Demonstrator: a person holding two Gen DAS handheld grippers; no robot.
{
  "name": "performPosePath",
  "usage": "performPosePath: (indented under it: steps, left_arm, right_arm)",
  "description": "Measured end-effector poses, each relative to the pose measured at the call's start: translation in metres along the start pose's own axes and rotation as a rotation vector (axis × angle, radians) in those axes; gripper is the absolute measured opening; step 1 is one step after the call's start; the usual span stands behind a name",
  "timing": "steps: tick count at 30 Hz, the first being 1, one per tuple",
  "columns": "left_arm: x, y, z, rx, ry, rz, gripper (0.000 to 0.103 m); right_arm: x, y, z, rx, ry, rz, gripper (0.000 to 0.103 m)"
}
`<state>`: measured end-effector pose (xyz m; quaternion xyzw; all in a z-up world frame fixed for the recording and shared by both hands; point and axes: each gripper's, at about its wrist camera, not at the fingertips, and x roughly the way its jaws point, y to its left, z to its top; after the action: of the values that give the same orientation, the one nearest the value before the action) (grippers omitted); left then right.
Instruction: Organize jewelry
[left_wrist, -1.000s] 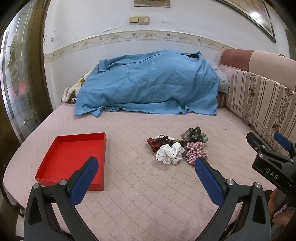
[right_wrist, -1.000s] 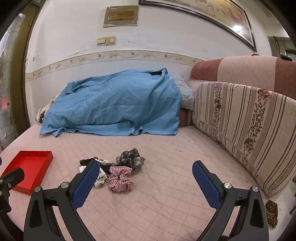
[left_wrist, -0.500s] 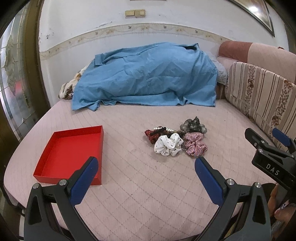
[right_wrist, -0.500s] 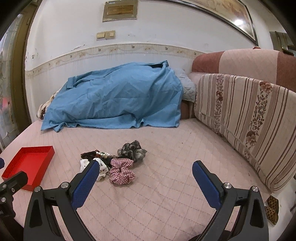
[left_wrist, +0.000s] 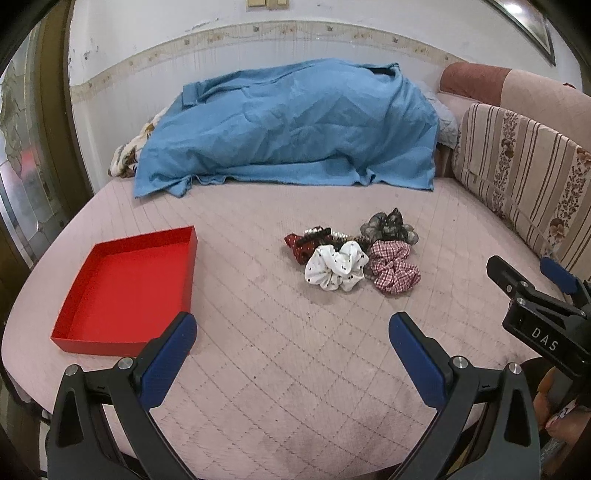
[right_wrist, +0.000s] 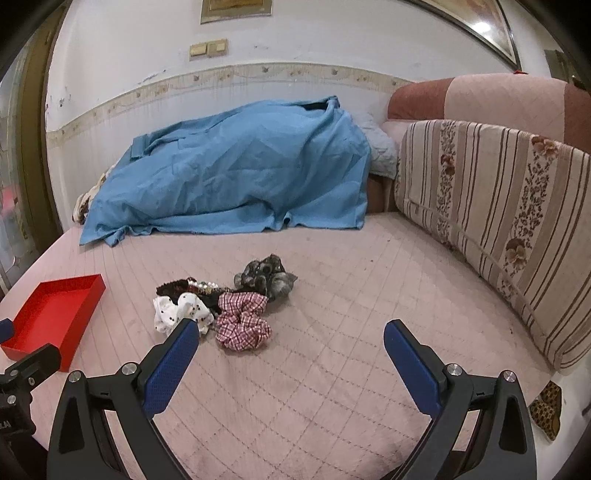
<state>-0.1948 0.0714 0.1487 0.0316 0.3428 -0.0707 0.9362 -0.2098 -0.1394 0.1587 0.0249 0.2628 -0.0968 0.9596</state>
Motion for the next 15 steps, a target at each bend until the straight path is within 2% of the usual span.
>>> performPosePath:
  steps: [6,11,15]
  left_arm:
    - [0.020,0.002,-0.002,-0.007,0.048,-0.005,0.103]
    - [0.040,0.015,0.003,-0.045,0.098,-0.038,0.103]
    - [0.059,0.018,0.015,-0.059,0.131,-0.097,0.099]
  right_arm:
    - [0.018,-0.001,-0.008,0.005,0.053,0.019,0.102]
    - [0.039,-0.005,-0.013,0.002,0.106,0.057,0.101]
    - [0.065,-0.010,-0.015,0.017,0.167,0.089,0.091]
